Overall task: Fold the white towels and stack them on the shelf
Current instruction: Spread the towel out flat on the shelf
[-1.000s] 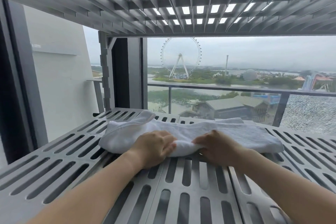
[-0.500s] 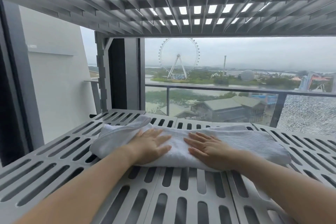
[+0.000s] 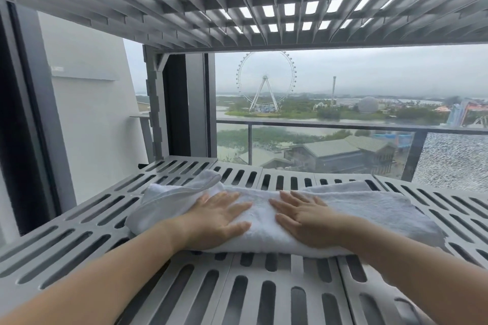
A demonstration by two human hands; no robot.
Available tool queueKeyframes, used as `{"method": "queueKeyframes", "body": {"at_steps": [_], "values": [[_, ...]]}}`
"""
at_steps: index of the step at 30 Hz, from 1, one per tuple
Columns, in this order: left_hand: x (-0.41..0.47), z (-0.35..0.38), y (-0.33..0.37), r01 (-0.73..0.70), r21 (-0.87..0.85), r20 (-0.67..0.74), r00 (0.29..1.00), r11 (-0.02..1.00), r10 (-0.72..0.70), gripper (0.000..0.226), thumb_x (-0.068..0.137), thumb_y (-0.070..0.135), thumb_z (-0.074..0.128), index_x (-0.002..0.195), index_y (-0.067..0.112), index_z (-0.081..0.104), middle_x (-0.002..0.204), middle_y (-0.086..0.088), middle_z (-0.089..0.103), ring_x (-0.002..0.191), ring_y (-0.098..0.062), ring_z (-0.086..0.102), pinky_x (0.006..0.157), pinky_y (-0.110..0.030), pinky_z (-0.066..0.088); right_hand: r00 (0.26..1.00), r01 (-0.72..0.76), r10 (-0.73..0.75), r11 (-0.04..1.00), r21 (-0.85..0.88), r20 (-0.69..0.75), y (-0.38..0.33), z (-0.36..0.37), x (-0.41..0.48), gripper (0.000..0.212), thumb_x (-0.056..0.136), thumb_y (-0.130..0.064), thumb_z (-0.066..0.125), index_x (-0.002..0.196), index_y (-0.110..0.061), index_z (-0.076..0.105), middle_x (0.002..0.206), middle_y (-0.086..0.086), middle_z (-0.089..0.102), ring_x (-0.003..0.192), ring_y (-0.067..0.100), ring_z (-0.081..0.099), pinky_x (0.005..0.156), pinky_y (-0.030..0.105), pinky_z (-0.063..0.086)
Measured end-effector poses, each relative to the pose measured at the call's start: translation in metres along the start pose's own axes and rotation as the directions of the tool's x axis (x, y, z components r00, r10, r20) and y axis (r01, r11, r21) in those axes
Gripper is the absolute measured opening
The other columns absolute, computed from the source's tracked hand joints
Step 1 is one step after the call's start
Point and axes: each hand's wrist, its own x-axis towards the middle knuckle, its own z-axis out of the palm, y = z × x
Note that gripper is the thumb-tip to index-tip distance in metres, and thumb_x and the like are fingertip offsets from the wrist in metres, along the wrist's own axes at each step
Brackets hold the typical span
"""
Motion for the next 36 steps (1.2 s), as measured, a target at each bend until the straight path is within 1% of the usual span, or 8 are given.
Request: {"method": "queueKeyframes", "body": {"at_steps": [4, 7, 11, 19, 24, 30, 33, 36], "values": [[0.0, -0.006, -0.007, 0.009, -0.199, -0.007, 1.0, 0.98, -0.011, 0.068, 0.072, 0.085, 0.014, 0.135, 0.061, 0.006, 0.152, 0.024, -0.014, 0.139, -0.005, -0.014, 0.112, -0.041, -0.007, 0.997, -0.078, 0.078, 0.997, 0.001, 0.026, -0.011, 0.005, -0.009, 0.058, 0.093, -0.056, 0.009, 0.146, -0.037, -0.004, 0.156, -0.002, -0.012, 0.143, 0.018, -0.012, 0.114, 0.051, -0.009], [0.012, -0.014, -0.012, 0.035, -0.381, -0.085, 0.994, 0.924, -0.073, 0.06, 0.079, 0.078, 0.021, 0.136, 0.058, 0.015, 0.153, 0.022, -0.011, 0.139, -0.007, -0.007, 0.113, -0.045, 0.002, 0.994, -0.104, 0.104, 0.995, -0.01, 0.029, -0.014, -0.001, -0.007, 0.059, 0.093, -0.055, 0.013, 0.147, -0.034, 0.003, 0.158, 0.0, -0.003, 0.144, 0.02, -0.004, 0.115, 0.053, -0.001], [0.025, -0.012, -0.021, 0.115, -0.222, -0.166, 0.974, 0.968, -0.154, 0.054, 0.09, 0.061, 0.03, 0.142, 0.045, 0.022, 0.156, 0.011, 0.005, 0.142, -0.012, -0.003, 0.115, -0.046, 0.002, 0.993, -0.058, 0.061, 0.998, 0.032, -0.104, -0.001, -0.004, -0.007, 0.054, 0.091, -0.062, 0.02, 0.142, -0.044, 0.019, 0.155, -0.01, 0.017, 0.142, 0.013, 0.013, 0.112, 0.049, 0.01], [0.036, -0.012, -0.009, 0.08, -0.038, -0.055, 0.995, 0.996, -0.082, 0.054, 0.091, 0.057, 0.026, 0.142, 0.045, 0.013, 0.156, 0.012, 0.01, 0.142, -0.008, -0.003, 0.108, -0.052, -0.016, 0.976, -0.025, 0.032, 0.999, 0.033, -0.217, 0.004, 0.008, -0.004, 0.056, 0.089, -0.062, 0.016, 0.141, -0.045, 0.018, 0.155, -0.012, 0.015, 0.141, 0.008, 0.009, 0.109, 0.047, 0.008], [0.042, -0.013, -0.001, 0.086, -0.015, -0.1, 0.991, 0.996, -0.088, 0.057, 0.09, 0.057, 0.03, 0.143, 0.041, 0.014, 0.152, 0.005, 0.022, 0.143, -0.014, 0.004, 0.106, -0.057, -0.022, 0.979, -0.082, 0.088, 0.996, 0.04, -0.182, 0.004, 0.01, -0.007, 0.06, 0.088, -0.065, 0.017, 0.143, -0.043, 0.011, 0.157, -0.002, 0.005, 0.143, 0.016, 0.0, 0.111, 0.049, 0.002], [0.034, -0.016, -0.001, 0.064, 0.127, -0.288, 0.957, 0.99, -0.025, 0.06, 0.085, 0.058, 0.038, 0.135, 0.028, 0.026, 0.133, 0.001, 0.033, 0.133, -0.02, 0.023, 0.115, -0.051, -0.006, 0.931, -0.104, 0.123, 0.992, 0.073, -0.344, 0.002, 0.008, -0.009, 0.069, 0.085, -0.063, 0.03, 0.143, -0.031, 0.013, 0.143, -0.006, 0.029, 0.132, 0.015, 0.02, 0.107, 0.047, 0.015], [0.026, -0.023, -0.001, 0.031, 0.17, -0.401, 0.915, 0.985, 0.041, 0.05, 0.084, 0.052, 0.047, 0.124, 0.024, 0.041, 0.12, 0.003, 0.05, 0.118, -0.017, 0.042, 0.115, -0.044, 0.016, 0.891, -0.114, 0.139, 0.99, 0.084, -0.432, 0.006, 0.002, -0.006, 0.059, 0.087, -0.055, 0.037, 0.137, -0.026, 0.025, 0.133, -0.005, 0.035, 0.125, 0.015, 0.026, 0.106, 0.046, 0.017], [0.015, -0.033, -0.002, 0.006, 0.222, -0.41, 0.908, 0.975, 0.088, 0.033, 0.084, 0.044, 0.052, 0.11, 0.024, 0.05, 0.101, 0.005, 0.057, 0.097, -0.015, 0.053, 0.087, -0.031, 0.043, 0.864, -0.138, 0.135, 0.99, 0.031, -0.485, 0.01, -0.004, -0.003, 0.041, 0.089, -0.051, 0.04, 0.117, -0.021, 0.043, 0.12, -0.001, 0.043, 0.115, 0.018, 0.035, 0.098, 0.042, 0.022]]}}
